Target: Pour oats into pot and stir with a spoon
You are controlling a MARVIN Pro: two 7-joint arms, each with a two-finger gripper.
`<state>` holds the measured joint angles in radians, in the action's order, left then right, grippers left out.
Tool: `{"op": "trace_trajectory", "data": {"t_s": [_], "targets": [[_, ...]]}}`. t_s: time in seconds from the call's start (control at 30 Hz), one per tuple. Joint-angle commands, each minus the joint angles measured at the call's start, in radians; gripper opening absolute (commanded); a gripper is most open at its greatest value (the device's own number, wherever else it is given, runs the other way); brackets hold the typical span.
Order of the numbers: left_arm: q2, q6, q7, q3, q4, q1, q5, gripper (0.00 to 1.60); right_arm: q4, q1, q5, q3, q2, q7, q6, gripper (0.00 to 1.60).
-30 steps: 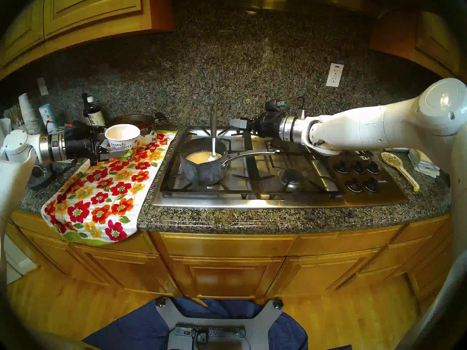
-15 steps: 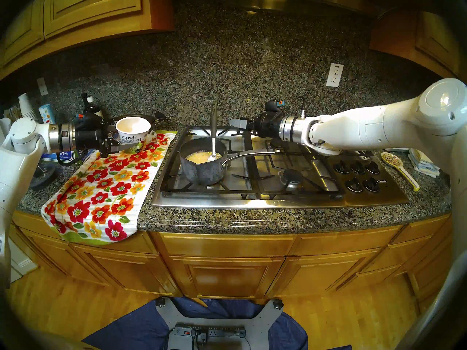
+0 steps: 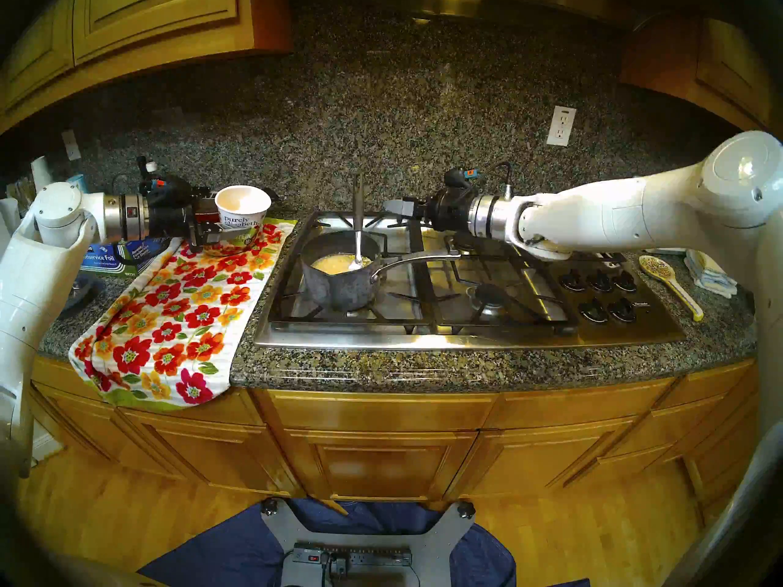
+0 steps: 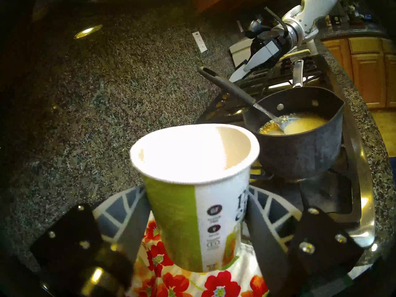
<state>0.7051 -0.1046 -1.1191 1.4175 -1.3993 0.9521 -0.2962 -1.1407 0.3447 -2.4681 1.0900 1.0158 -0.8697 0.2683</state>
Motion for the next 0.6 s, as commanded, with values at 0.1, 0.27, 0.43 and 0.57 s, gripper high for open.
{"op": "trace_trajectory", "data": {"t_s": [0.1,0.27,0.43,0.57], "targets": [[0.08,0.007,0.008,-0.031,-0.014,-0.129,0.073,0.78,0.012,0.035,-0.004,-0.018,0.001,-0.002,0.005,1.6],[0.117,0.013,0.004,-0.055,-0.013,-0.152,0.123,0.78,0.012,0.036,-0.004,-0.018,0.001,-0.002,0.005,1.6],[0.158,0.011,-0.009,-0.082,-0.002,-0.187,0.159,0.78,0.012,0.036,-0.005,-0.018,0.001,-0.002,0.005,1.6],[0.18,0.026,-0.019,-0.102,-0.003,-0.206,0.198,0.78,0.012,0.036,-0.005,-0.018,0.001,-0.002,0.005,1.6]]}}
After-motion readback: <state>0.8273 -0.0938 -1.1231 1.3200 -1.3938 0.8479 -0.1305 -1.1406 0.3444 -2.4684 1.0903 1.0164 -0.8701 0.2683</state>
